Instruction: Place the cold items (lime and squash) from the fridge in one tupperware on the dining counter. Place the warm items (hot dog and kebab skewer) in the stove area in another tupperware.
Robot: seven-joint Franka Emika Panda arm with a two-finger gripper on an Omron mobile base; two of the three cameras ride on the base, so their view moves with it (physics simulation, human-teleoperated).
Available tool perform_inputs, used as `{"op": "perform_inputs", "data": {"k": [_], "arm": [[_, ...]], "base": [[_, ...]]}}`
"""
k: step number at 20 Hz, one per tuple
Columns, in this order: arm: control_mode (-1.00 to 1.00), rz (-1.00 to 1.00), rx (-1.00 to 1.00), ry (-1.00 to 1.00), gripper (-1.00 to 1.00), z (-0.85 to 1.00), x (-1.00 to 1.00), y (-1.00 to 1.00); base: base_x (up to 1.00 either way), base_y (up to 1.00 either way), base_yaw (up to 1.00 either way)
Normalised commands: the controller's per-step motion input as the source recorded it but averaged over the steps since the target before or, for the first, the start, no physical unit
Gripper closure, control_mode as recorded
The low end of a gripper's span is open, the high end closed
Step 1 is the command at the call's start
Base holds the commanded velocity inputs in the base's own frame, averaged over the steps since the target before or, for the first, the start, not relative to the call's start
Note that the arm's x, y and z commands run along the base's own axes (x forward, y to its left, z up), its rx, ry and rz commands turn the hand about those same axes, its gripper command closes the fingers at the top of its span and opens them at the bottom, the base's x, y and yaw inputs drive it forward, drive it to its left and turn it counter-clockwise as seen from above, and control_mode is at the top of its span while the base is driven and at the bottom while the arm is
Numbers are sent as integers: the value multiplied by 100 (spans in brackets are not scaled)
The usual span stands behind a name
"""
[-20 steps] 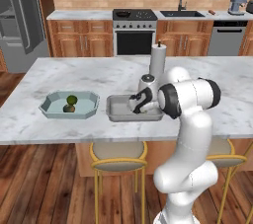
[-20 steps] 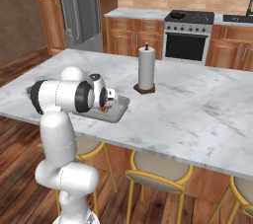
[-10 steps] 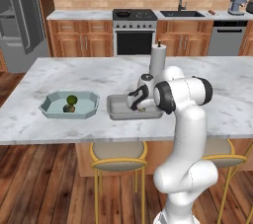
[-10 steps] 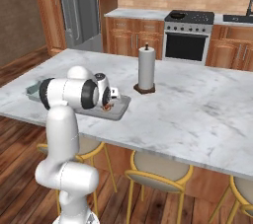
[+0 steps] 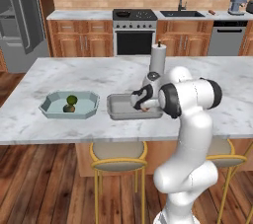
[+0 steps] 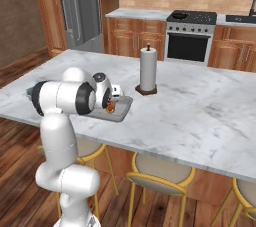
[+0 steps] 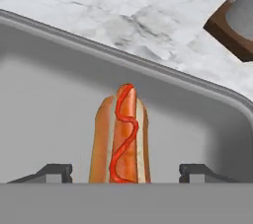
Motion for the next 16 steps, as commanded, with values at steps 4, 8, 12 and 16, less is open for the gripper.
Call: {"op": "perform_inputs", "data": {"k": [4, 8, 12, 16], "arm": [[-100, 0, 0, 0, -100, 61, -13, 0], [-100, 1, 0, 2, -100, 81, -27, 0], [-100, 4, 0, 0, -100, 100, -86, -8], [-100, 0, 1, 0, -100, 100, -100, -18]], "base": [[0, 0, 0], [0, 0, 0], [0, 0, 0], [0, 0, 0]]}}
